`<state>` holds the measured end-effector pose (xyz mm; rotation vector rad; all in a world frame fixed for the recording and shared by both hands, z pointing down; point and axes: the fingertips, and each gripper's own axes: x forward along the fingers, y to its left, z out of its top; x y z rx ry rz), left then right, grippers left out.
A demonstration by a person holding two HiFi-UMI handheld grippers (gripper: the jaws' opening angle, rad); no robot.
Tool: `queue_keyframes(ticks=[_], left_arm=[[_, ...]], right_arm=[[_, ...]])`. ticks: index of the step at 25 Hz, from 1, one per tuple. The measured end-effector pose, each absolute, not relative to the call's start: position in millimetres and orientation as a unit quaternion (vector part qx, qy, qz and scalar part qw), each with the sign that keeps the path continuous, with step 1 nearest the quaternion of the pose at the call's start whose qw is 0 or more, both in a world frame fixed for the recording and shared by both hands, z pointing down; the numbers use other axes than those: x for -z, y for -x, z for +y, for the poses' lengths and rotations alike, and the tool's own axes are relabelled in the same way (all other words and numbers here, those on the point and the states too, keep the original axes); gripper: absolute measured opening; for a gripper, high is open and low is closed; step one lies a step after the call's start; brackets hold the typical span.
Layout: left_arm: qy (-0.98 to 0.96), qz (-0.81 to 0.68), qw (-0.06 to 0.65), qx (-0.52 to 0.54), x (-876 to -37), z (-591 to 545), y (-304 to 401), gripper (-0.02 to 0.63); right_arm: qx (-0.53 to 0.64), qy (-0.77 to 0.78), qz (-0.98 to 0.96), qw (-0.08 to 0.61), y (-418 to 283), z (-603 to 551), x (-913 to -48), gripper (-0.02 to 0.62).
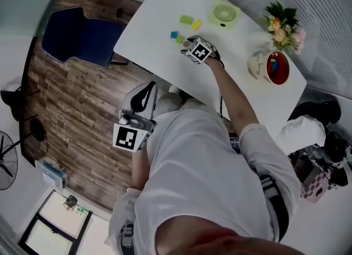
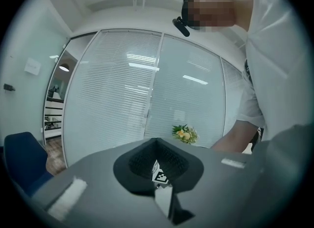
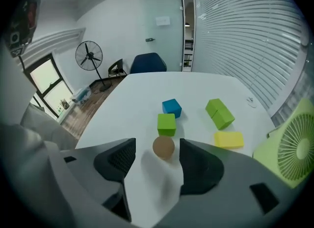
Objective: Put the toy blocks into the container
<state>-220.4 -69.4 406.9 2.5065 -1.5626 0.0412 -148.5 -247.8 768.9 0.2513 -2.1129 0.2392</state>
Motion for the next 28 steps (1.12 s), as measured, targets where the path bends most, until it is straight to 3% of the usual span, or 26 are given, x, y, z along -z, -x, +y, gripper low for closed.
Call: queue_keyframes(ticks=[7, 20, 28], left_arm=[[-0.837, -0.539, 0.09, -0.026, -404.8, -57.1, 233.3, -0.002], [-0.843, -0.532, 0.069, -0.024, -389.3, -55.6, 208.5, -0.002], [-0.849, -0.526, 0.045, -0.029, -375.1, -66.6, 188.7, -0.002]], right_arm=[[-0.067, -0.103, -0.857, 0.501, 156.3, -249.8, -773.3, 0.143], [-0.085, -0.125, -0.904, 0.4, 146.2, -233.3, -717.0, 0.144], [-0.096, -0.161, -0.945, 0.268, 130.3, -220.9, -633.4, 0.144]])
